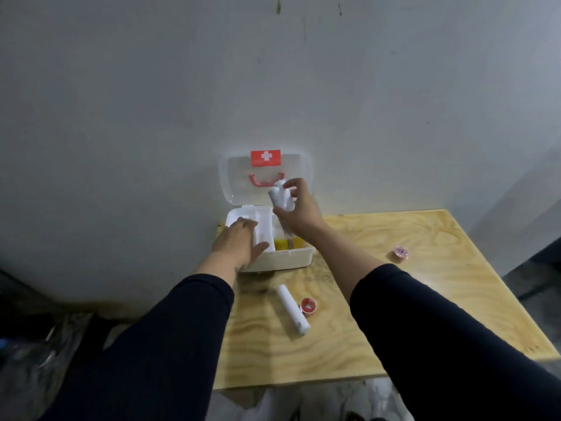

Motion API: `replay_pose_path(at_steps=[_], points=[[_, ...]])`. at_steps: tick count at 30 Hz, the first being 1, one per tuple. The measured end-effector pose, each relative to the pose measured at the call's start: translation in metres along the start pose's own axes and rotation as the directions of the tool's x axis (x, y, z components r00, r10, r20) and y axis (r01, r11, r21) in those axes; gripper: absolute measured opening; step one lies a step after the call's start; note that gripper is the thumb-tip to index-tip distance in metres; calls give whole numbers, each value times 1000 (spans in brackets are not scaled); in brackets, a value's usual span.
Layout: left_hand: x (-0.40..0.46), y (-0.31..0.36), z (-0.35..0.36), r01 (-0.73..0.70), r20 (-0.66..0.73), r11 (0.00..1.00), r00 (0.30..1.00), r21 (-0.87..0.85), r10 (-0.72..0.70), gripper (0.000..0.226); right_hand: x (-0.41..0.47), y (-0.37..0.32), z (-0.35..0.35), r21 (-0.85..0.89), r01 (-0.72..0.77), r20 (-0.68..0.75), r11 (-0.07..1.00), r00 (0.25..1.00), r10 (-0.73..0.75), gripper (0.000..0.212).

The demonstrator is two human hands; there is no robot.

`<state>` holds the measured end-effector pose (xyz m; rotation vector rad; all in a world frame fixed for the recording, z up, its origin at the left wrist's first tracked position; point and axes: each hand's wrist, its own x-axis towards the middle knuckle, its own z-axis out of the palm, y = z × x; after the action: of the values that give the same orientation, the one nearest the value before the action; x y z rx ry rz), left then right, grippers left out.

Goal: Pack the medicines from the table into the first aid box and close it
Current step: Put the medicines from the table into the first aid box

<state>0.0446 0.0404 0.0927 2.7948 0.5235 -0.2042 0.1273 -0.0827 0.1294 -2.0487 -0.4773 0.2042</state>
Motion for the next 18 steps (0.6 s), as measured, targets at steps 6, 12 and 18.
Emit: replay_pose_path(at_steps=[6,12,18], points=[[-4,-27,24,-12,97,1000,995,-1,12,57,-6,23,40,-98,43,70,994,997,-36,55],[-9,-26,31,-55,50,998,997,14,54,50,-14,42,55,-293,-30,121,956,990,68,56],[-9,-14,7,-84,9,995,996,55,84,49,-17,30,35,-331,2,131,944,990,43,51]])
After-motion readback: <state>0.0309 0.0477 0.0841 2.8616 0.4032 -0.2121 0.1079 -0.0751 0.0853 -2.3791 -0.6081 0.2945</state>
